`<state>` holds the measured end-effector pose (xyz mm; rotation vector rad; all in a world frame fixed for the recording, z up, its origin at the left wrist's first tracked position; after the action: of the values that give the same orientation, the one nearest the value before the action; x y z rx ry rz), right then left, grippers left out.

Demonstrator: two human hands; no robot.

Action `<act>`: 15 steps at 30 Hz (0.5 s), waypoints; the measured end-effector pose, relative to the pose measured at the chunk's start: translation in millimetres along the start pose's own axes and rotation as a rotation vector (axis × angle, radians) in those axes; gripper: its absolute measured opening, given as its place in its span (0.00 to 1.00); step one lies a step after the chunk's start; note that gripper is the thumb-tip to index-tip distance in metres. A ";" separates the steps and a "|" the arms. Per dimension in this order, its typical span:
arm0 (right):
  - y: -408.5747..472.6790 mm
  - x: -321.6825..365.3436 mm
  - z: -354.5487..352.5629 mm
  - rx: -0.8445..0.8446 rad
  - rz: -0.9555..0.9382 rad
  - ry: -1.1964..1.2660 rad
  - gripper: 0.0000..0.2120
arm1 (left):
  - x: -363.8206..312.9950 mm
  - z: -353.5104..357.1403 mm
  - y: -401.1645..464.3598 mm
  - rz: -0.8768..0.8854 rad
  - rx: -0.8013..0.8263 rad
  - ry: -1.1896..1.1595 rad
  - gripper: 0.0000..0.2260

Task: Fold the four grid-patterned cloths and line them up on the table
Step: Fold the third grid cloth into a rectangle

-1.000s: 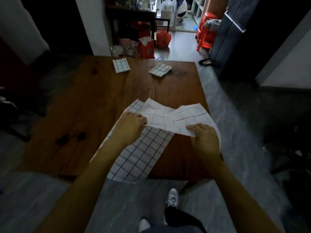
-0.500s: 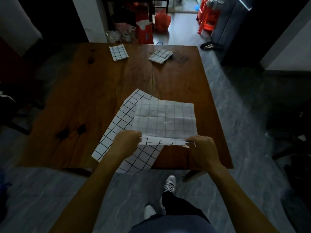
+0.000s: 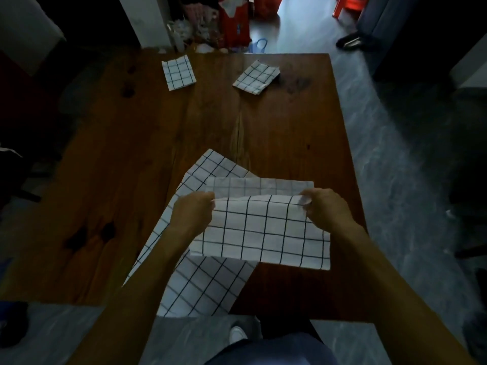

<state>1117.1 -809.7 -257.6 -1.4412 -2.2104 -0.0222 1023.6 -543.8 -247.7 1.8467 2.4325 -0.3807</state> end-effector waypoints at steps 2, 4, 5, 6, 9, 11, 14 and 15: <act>25.6 -9.8 0.6 0.032 0.027 -0.022 0.16 | 2.3 9.4 21.2 -0.042 0.033 0.014 0.05; 46.2 -19.2 5.3 0.053 0.034 -0.033 0.16 | 4.7 20.0 40.3 -0.080 0.047 0.009 0.05; 54.8 -23.7 9.0 0.066 0.039 -0.043 0.16 | 5.5 26.0 48.8 -0.094 0.053 0.012 0.05; 62.0 -28.5 13.3 0.079 0.048 -0.054 0.17 | 6.1 32.0 56.4 -0.107 0.063 0.020 0.05; 76.9 -38.3 27.6 0.069 0.056 -0.063 0.17 | 10.6 52.1 71.9 -0.149 0.101 0.047 0.05; 83.8 -39.7 36.8 0.014 0.018 -0.065 0.18 | 14.9 62.9 77.1 -0.189 0.121 0.072 0.05; 93.3 -41.8 49.5 -0.058 -0.022 -0.086 0.20 | 18.5 72.9 80.6 -0.218 0.093 0.085 0.07; 95.0 -43.0 53.7 -0.069 -0.013 -0.091 0.22 | 18.4 74.0 80.8 -0.216 0.062 0.096 0.10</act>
<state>1191.4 -789.8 -346.1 -1.4916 -2.3133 -0.0390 1088.4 -523.5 -335.7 1.6657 2.7251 -0.3922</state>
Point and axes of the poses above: each hand's wrist, its own y-axis towards the middle knuckle, its own z-axis out of the palm, x = y × z, the point moved 5 cm from there along y, towards the middle knuckle, and after that the axes turned 5 degrees about -z, right-handed, at the moved point
